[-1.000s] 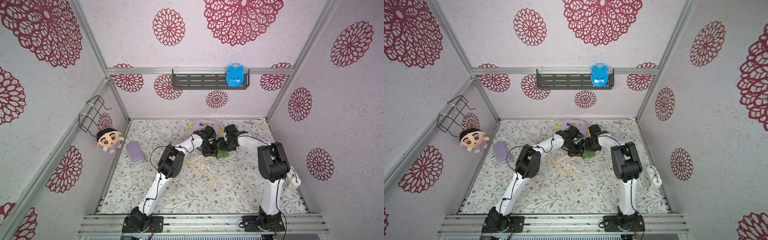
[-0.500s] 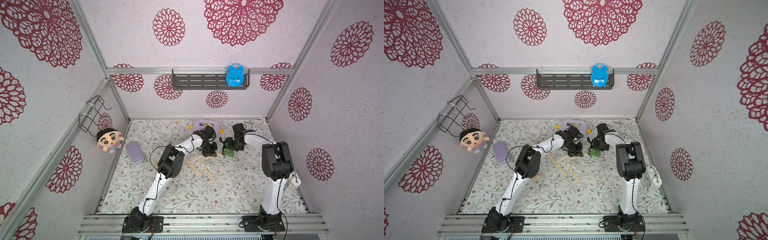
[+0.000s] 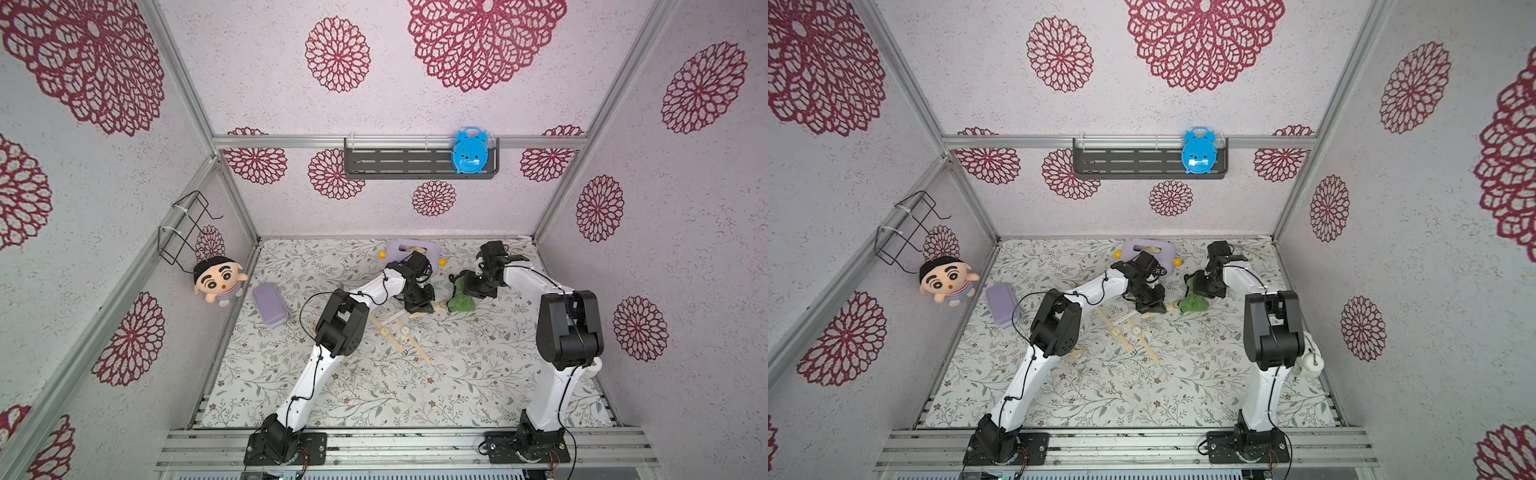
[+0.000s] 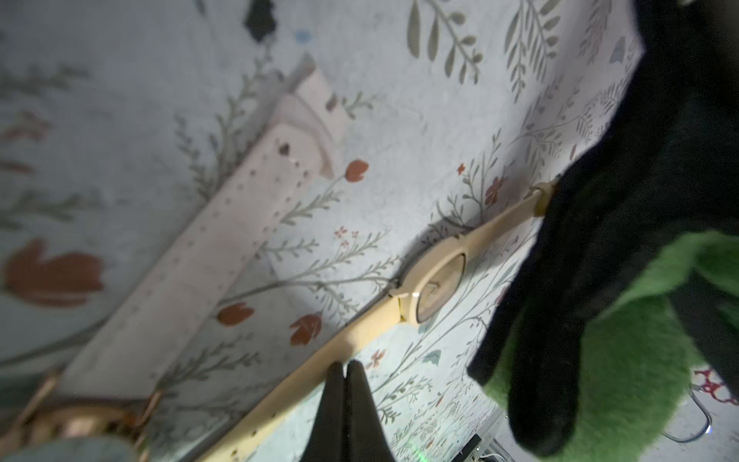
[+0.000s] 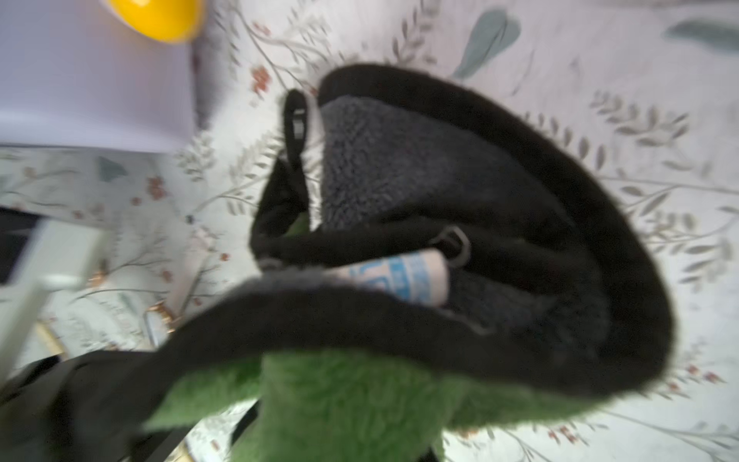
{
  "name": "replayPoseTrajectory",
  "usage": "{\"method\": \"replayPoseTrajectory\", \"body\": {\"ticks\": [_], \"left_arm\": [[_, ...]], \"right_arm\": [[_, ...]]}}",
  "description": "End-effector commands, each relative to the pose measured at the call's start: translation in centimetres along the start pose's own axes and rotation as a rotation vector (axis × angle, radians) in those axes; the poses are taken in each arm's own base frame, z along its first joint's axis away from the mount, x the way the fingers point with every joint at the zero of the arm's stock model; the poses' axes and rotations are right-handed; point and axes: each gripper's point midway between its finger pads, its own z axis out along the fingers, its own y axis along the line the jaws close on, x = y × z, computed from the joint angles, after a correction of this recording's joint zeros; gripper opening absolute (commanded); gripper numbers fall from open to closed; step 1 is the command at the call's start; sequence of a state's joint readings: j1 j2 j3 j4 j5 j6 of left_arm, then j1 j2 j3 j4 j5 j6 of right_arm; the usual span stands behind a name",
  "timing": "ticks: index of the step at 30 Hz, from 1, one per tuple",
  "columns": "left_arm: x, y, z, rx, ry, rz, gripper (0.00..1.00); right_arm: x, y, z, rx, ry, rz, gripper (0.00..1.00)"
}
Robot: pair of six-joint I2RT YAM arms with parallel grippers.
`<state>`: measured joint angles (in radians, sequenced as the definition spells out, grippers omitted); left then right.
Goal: Wipe the watch dial
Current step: Wipe the dirt from the watch dial.
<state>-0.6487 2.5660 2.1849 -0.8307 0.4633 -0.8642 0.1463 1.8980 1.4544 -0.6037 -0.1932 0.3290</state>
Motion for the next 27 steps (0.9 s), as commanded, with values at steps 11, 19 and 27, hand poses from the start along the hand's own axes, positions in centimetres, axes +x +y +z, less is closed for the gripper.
{"method": "replayPoseTrajectory", "body": {"ticks": [11,19,27], "left_arm": [[0.1,7.4,1.0,-0.217,0.021,-0.110,0.00],[0.1,7.5,0.8,-0.227,0.023,-0.110,0.00],[0.2,7.6,0.8,-0.230,0.026,-0.113,0.00]], "right_arm": [[2.8,5.8,-0.8,-0.189,0.041,-0.137,0.00],[4.6,5.7,3.6,-0.136,0.125,-0.157,0.00],[7.3,1.2,8.2,0.082,0.233,-0.166,0.00]]}}
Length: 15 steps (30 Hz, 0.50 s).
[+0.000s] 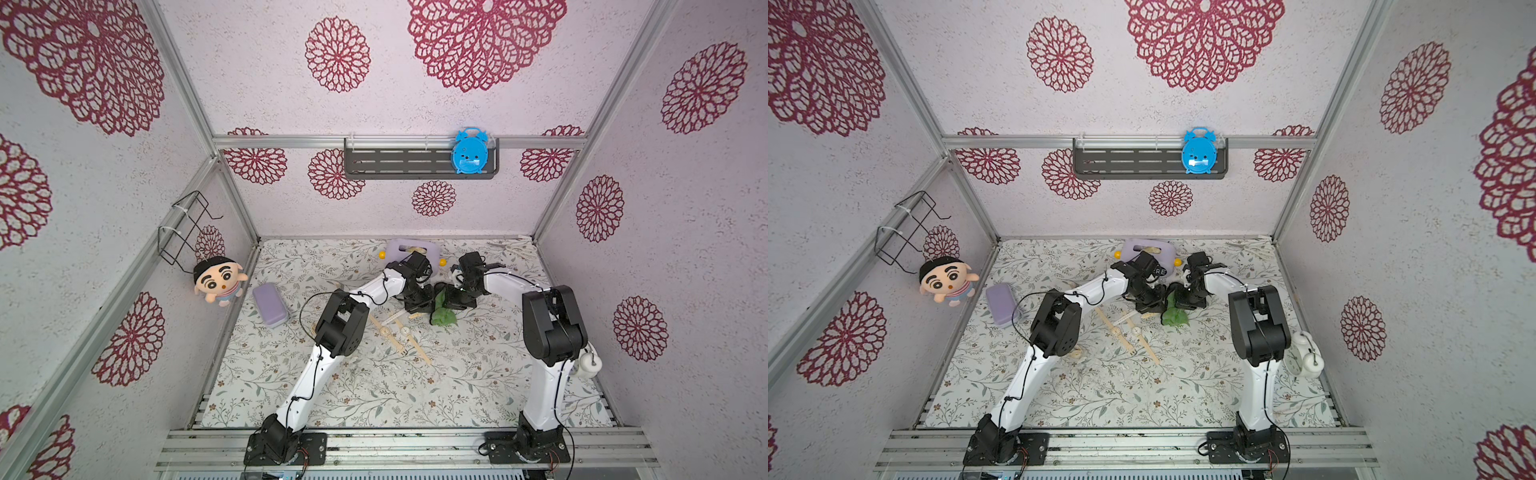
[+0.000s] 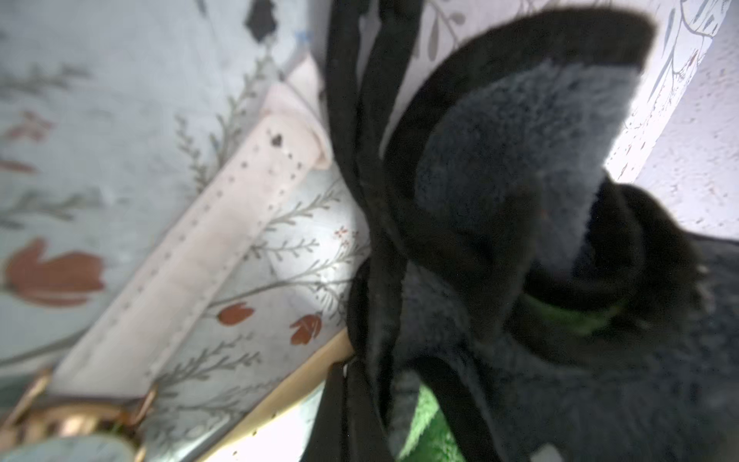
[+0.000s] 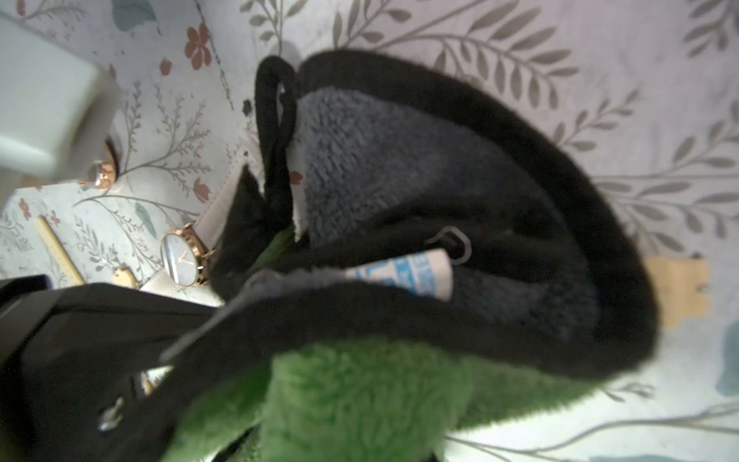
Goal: Wipe the watch dial
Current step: Wipe the dirt from the watch dial.
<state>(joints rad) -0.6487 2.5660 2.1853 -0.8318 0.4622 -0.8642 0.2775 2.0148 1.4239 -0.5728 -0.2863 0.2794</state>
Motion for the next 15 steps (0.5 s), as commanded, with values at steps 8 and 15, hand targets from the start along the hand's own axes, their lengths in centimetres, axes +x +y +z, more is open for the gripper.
{"method": "replayPoseTrajectory", "body": {"ticks": [8,15], "left_arm": [[0.3,7.7,0.8,-0.231,0.029,-0.116,0.00],[0.4,7.9,0.6,-0.238,0.027,-0.117,0.00]], "right_arm": [[2.4,-7.1,3.6,0.368,0.167,0.065,0.00],[2.2,-10.5,3.6,0.496,0.223,0.133,0.00]]}}
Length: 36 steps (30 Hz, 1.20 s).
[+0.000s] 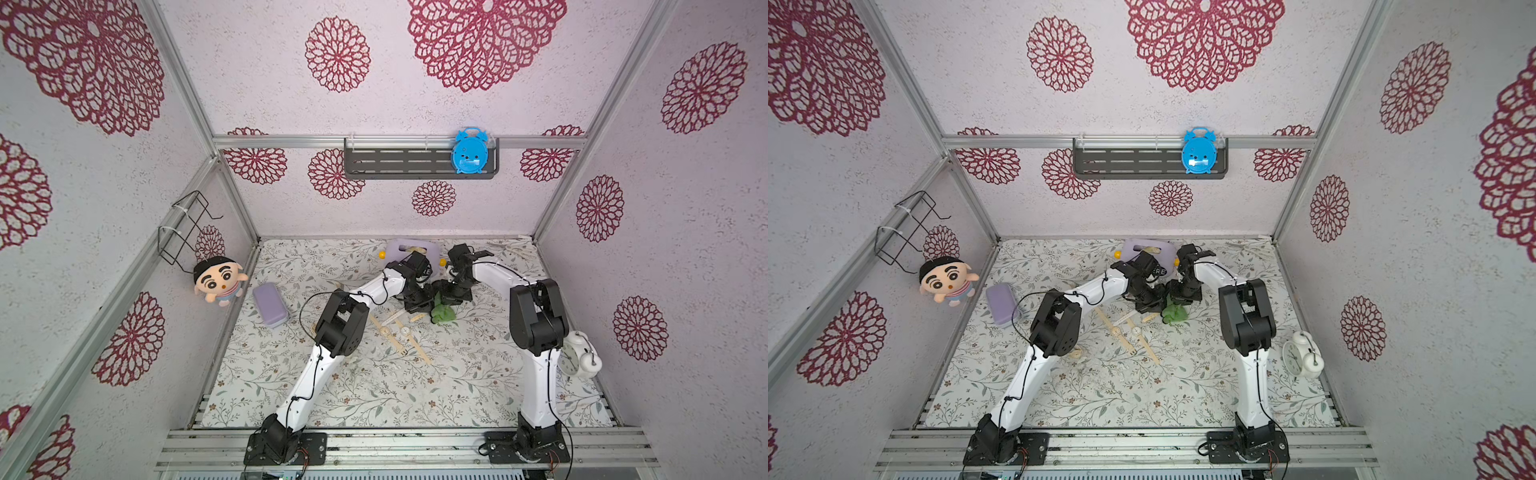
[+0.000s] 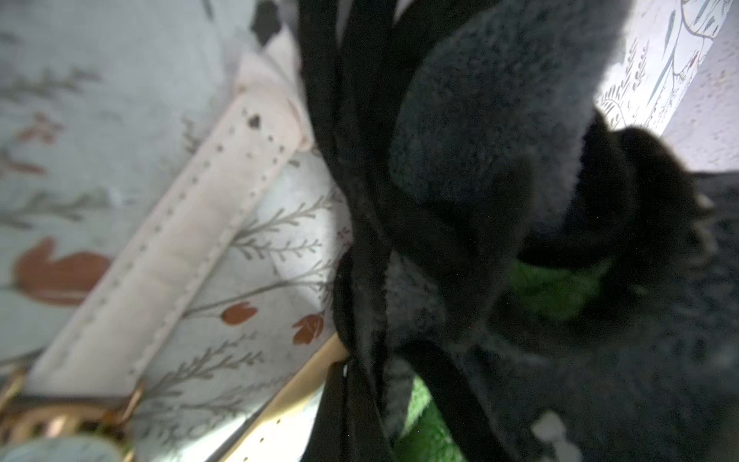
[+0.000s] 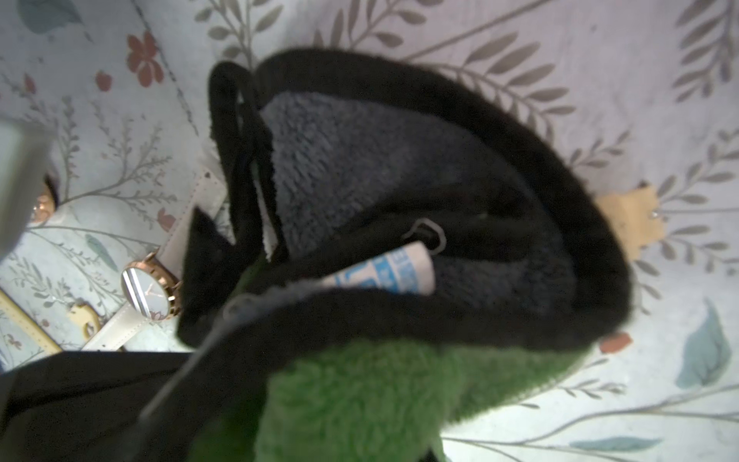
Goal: Wipe the watch dial
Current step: Wipe the dirt from the watch dial.
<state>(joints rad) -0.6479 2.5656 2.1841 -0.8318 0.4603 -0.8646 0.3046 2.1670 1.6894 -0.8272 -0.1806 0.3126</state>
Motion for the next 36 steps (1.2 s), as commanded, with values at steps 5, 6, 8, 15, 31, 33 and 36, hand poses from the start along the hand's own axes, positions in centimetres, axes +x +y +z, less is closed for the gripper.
{"method": "replayPoseTrajectory", "body": {"ticks": [5,6,8,15,31,33,36], "left_arm": [[0.7,8.1,0.4,-0.245,0.027,-0.116,0.00],[0.7,8.1,0.3,-0.246,0.027,-0.116,0.00],[0.8,8.1,0.2,-0.245,0.026,-0.117,0.00],[0.7,8.0,-0.1,-0.248,0.017,-0.117,0.00],[-0.9,-2.8,-12.4,-0.039,-0.214,0.011,0.00],[-0.6,-3.1,-14.2,-0.040,-0.245,0.020,0.00],[-0.4,-3.0,-16.2,-0.046,-0.280,0.026,0.00]], "right_arm": [[1.5,-12.1,4.1,0.406,0.118,0.140,0.00],[1.4,-12.7,3.9,0.411,0.116,0.150,0.00],[1.3,-13.8,3.5,0.423,0.115,0.170,0.00],[1.6,-16.0,2.5,0.427,0.110,0.214,0.00],[0.6,-7.6,-0.6,-0.014,-0.003,0.136,0.00],[0.6,-5.6,-2.4,-0.087,-0.037,0.117,0.00],[1.1,-4.0,-4.8,-0.138,-0.075,0.116,0.00]]}}
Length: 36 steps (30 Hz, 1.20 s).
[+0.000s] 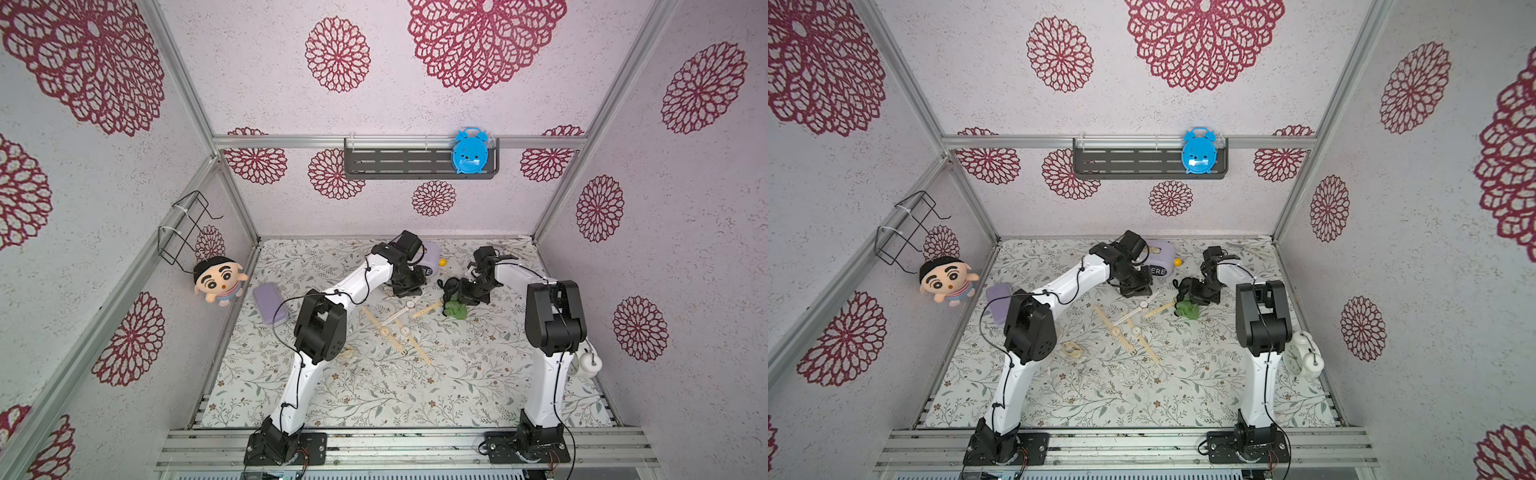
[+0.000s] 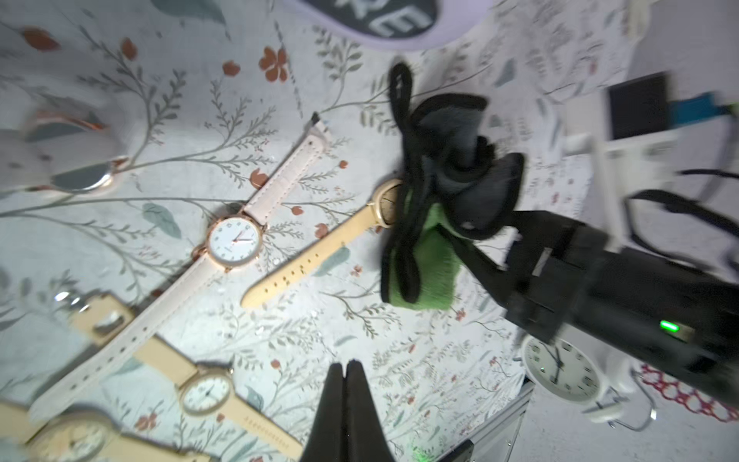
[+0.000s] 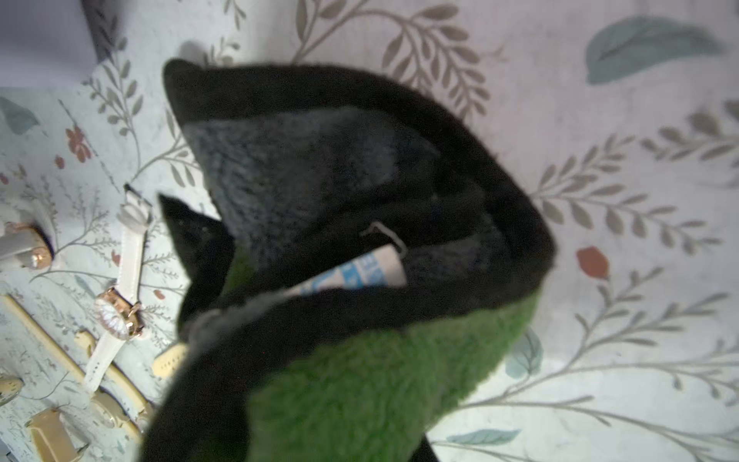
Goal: Wipe the watch dial
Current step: Wipe the dirt from the watch dial, then adjust the watch at the center of the board, then place the cleaning item at the center of the board.
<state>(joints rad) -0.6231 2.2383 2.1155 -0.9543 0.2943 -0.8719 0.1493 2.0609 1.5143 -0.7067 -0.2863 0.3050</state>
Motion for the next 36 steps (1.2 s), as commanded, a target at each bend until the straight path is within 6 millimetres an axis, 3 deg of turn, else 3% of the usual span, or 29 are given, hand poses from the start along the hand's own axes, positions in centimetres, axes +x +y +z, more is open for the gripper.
{"method": "replayPoseTrajectory", "body": {"ticks": [1,8,13,19,24,32,36], "left_arm": [[-0.8,0.6,-3.0,-0.025,-0.068,0.005,0.00],[-1.8,2.9,-5.5,-0.058,-0.108,-0.013,0.00],[-2.7,5.1,-6.6,-0.091,-0.129,-0.026,0.00],[-3.3,7.6,-7.1,-0.136,-0.134,-0.042,0.00],[-3.5,8.8,-7.1,-0.166,-0.134,-0.045,0.00],[-3.8,10.2,-6.1,-0.217,-0.137,-0.078,0.00],[-4.0,10.3,-5.8,-0.227,-0.134,-0.089,0.01]], "right_arm": [[1.5,1.5,-3.7,-0.047,-0.020,-0.008,0.00],[2.7,2.6,-7.7,-0.089,-0.068,0.000,0.00],[2.3,2.6,-9.9,-0.091,-0.114,0.018,0.00],[0.0,-0.8,-10.3,0.012,-0.171,0.085,0.00],[-3.1,-3.3,-10.5,0.074,-0.236,0.157,0.00],[-8.1,-8.3,-9.8,0.291,-0.277,0.209,0.00],[-9.8,-10.4,-9.3,0.321,-0.274,0.228,0.00]]}}
